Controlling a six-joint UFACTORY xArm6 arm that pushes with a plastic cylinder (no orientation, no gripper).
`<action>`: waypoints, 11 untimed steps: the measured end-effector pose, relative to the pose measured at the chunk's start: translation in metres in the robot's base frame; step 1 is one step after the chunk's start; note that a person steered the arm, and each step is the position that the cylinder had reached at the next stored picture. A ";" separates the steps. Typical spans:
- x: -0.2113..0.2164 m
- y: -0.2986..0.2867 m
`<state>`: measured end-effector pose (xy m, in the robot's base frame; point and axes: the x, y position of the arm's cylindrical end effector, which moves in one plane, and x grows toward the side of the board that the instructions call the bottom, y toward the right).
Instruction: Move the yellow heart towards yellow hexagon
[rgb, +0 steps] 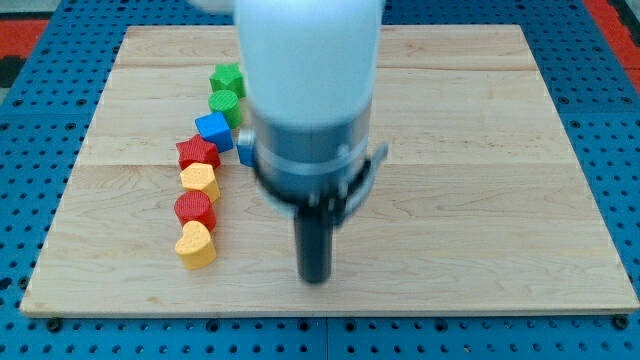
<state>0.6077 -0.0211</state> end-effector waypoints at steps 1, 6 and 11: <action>0.011 -0.033; -0.046 -0.170; -0.067 -0.055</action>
